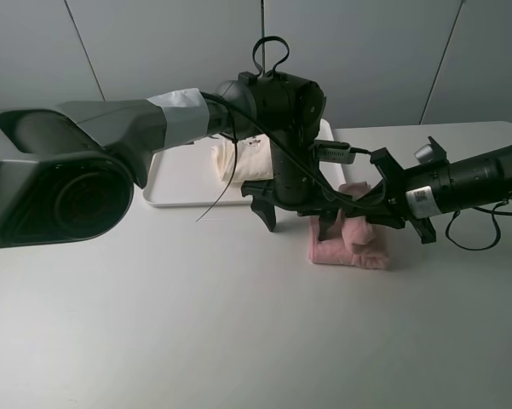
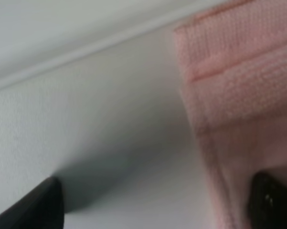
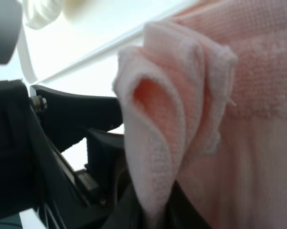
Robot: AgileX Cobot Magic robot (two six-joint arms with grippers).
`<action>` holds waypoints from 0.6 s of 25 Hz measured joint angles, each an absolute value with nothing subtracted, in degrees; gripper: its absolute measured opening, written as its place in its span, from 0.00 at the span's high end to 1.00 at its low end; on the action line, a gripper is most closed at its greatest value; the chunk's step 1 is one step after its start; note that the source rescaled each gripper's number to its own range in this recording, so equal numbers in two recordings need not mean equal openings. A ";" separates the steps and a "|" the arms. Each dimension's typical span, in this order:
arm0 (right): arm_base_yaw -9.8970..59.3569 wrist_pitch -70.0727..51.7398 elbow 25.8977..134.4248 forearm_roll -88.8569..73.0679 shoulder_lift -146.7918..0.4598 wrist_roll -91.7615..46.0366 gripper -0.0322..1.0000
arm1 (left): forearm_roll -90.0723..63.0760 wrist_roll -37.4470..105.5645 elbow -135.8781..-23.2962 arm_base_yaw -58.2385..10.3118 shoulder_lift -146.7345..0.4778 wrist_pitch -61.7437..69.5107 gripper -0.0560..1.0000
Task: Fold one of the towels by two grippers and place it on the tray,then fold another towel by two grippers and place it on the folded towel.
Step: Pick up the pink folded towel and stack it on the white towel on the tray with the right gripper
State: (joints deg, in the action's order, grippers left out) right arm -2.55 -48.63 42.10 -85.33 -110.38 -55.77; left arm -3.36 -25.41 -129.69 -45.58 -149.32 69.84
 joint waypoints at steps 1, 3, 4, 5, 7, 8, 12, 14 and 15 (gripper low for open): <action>-2.45 -48.35 42.10 -85.83 -110.38 -56.09 0.93 | -3.36 -25.30 -129.69 -45.58 -149.32 69.84 0.00; -2.45 -48.13 42.10 -86.18 -110.38 -56.15 0.93 | -4.31 -24.50 -129.69 -45.36 -149.32 69.84 0.00; -2.45 -48.00 42.10 -86.18 -110.38 -56.15 0.93 | -5.42 -23.72 -129.69 -45.22 -149.32 69.84 0.00; -2.45 -47.90 42.10 -86.27 -110.38 -56.28 0.93 | -6.27 -23.26 -129.69 -44.94 -149.43 69.94 0.00; -2.45 -47.90 42.10 -86.41 -110.38 -56.36 0.93 | -8.91 -22.48 -129.69 -44.12 -149.43 69.96 0.00; -2.45 -47.77 42.10 -86.41 -110.38 -56.36 0.93 | -10.21 -22.34 -129.69 -43.84 -149.43 69.96 0.00; -2.45 -47.77 42.10 -86.41 -110.38 -56.50 0.93 | -13.01 -21.05 -129.69 -41.94 -149.43 70.09 0.00; -2.45 -47.77 42.10 -86.41 -110.38 -56.61 0.93 | -13.12 -20.24 -129.69 -41.07 -149.31 70.09 0.00; -2.43 -47.77 42.10 -86.41 -110.38 -56.73 0.93 | -13.12 -20.01 -129.69 -40.77 -149.31 70.09 0.00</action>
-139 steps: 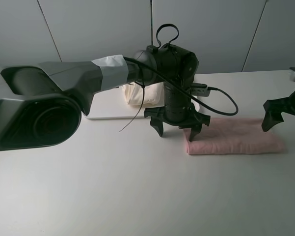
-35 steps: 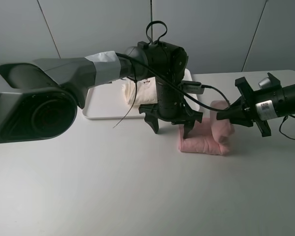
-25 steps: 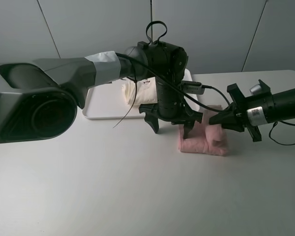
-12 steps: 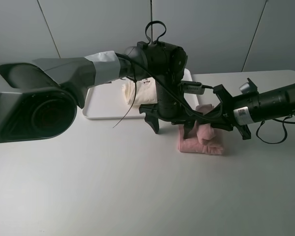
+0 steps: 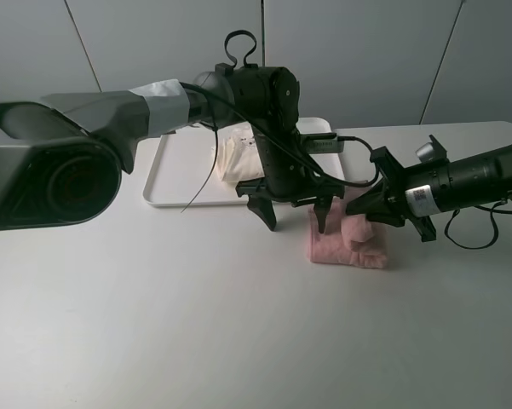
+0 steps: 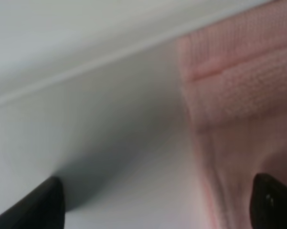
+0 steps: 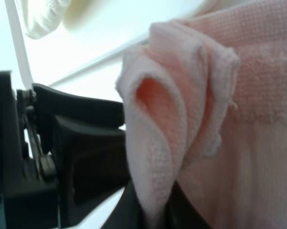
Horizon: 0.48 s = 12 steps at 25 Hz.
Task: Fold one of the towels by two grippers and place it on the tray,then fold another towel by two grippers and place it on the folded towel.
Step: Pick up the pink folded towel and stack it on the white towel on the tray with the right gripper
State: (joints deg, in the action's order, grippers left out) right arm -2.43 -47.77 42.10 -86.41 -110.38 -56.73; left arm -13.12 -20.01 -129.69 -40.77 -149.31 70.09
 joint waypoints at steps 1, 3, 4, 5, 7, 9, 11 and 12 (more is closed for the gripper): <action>-2.43 -47.77 42.10 -86.41 -110.38 -56.82 0.93 | -13.01 -19.90 -129.69 -40.52 -149.18 70.09 0.00; -2.43 -47.77 42.10 -86.45 -110.38 -57.21 0.93 | -12.63 -19.16 -129.69 -39.87 -148.57 70.09 0.00; -2.43 -47.77 42.10 -86.45 -110.38 -57.20 0.93 | -12.63 -18.74 -129.69 -39.60 -148.15 70.09 0.00; -2.43 -47.77 42.10 -86.57 -110.38 -57.35 0.93 | -12.50 -18.44 -129.69 -39.46 -147.61 69.99 0.00; -2.43 -47.74 42.10 -87.19 -110.38 -57.35 0.93 | -12.27 -17.51 -129.69 -39.24 -146.82 69.90 0.00; -2.43 -47.63 42.10 -88.22 -110.38 -57.35 0.93 | -12.02 -16.94 -129.69 -38.88 -146.02 69.90 0.00; -2.43 -47.60 42.10 -89.15 -110.38 -57.35 0.93 | -11.89 -16.42 -129.69 -38.46 -145.34 69.90 0.00; -2.31 -47.60 42.10 -89.57 -110.38 -57.35 0.92 | -11.77 -16.29 -129.69 -38.14 -144.99 69.90 0.00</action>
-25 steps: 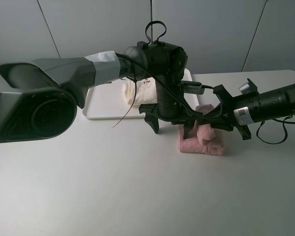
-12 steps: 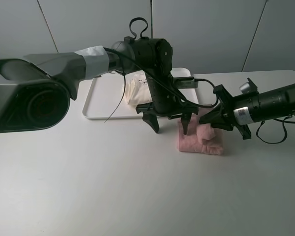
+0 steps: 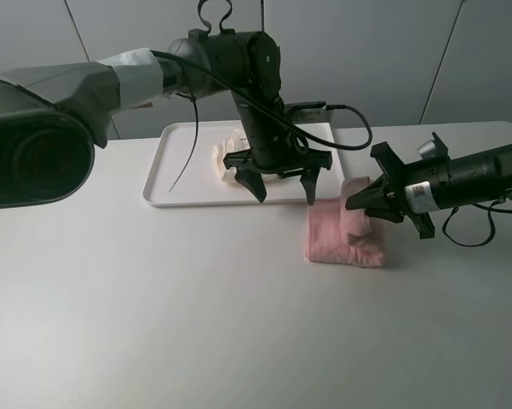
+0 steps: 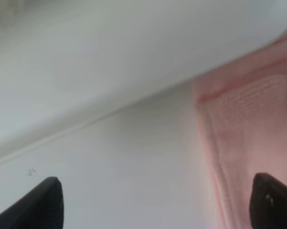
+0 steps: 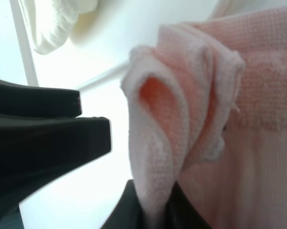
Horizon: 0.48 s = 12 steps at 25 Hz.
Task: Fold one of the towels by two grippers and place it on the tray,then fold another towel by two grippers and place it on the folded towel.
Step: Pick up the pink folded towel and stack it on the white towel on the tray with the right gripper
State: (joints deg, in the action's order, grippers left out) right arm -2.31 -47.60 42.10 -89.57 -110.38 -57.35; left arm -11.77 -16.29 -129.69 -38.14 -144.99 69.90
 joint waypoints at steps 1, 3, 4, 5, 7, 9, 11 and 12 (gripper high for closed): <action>-2.09 -47.60 42.10 -90.00 -110.38 -57.46 0.89 | -11.78 -16.00 -129.69 -37.68 -144.63 69.90 0.00; -1.26 -47.60 42.00 -91.85 -110.38 -59.28 0.73 | -11.78 -15.08 -130.66 -36.67 -144.23 70.01 0.00; -0.56 -48.03 42.00 -93.25 -110.38 -60.38 0.62 | -11.75 -14.83 -131.35 -36.10 -144.24 70.01 0.00; 0.28 -48.55 42.00 -94.74 -110.38 -61.23 0.53 | -11.92 -14.71 -132.15 -35.59 -144.10 70.01 0.00; 2.00 -49.49 42.00 -96.99 -110.38 -62.10 0.39 | -11.98 -13.89 -133.42 -34.88 -143.67 69.88 0.00; 3.26 -49.86 42.00 -98.44 -110.38 -62.58 0.36 | -12.13 -13.23 -134.56 -34.54 -143.22 69.88 0.00; 3.33 -49.94 42.00 -98.56 -110.38 -62.88 0.35 | -12.88 -12.59 -135.81 -34.18 -142.76 69.88 0.00; 3.22 -49.94 42.00 -98.39 -110.38 -63.23 0.35 | -13.71 -12.18 -136.24 -33.94 -142.52 69.88 0.00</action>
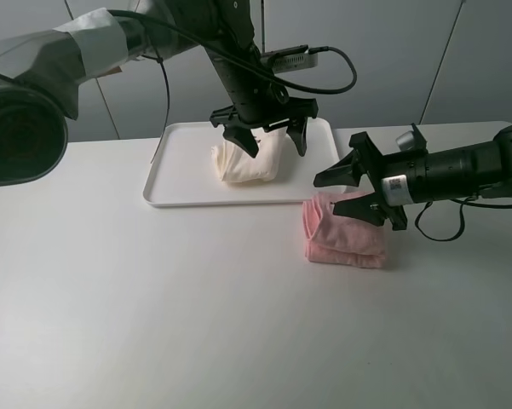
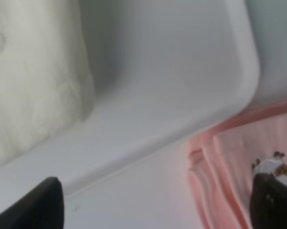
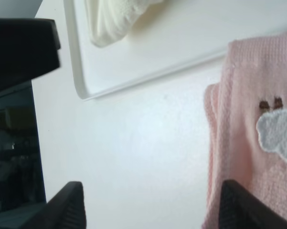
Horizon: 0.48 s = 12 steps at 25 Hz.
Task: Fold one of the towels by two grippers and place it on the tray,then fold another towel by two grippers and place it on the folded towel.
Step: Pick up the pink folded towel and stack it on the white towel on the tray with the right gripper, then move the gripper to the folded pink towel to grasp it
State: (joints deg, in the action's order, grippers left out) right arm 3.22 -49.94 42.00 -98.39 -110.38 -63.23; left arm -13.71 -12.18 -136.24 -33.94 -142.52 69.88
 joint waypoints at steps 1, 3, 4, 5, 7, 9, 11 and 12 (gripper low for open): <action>2.80 -50.18 42.00 -97.85 -110.38 -63.48 0.35 | -14.42 -11.72 -136.57 -33.83 -142.53 69.88 0.00; 1.60 -50.43 42.00 -96.20 -110.38 -63.59 0.35 | -15.12 -10.73 -136.59 -33.73 -142.51 69.88 0.00; 0.78 -50.57 42.00 -94.88 -110.38 -63.69 0.35 | -15.12 -10.30 -136.59 -33.73 -142.51 69.88 0.00; -0.21 -50.72 42.00 -93.87 -110.38 -63.69 0.35 | -15.12 -9.75 -136.59 -33.73 -142.51 69.88 0.00; -2.55 -52.26 42.00 -92.06 -110.38 -63.69 0.35 | -15.12 -8.76 -136.59 -33.73 -142.51 69.88 0.00; -5.39 -54.30 42.00 -91.84 -110.38 -63.79 0.31 | -15.24 -7.24 -136.59 -33.73 -142.51 69.88 0.00; -8.59 -55.72 42.00 -91.84 -110.38 -63.79 0.22 | -15.24 -5.68 -136.59 -33.73 -142.51 69.88 0.00; -9.82 -55.89 42.00 -91.59 -110.38 -63.90 0.18 | -15.24 -5.15 -136.59 -33.73 -142.51 69.88 0.00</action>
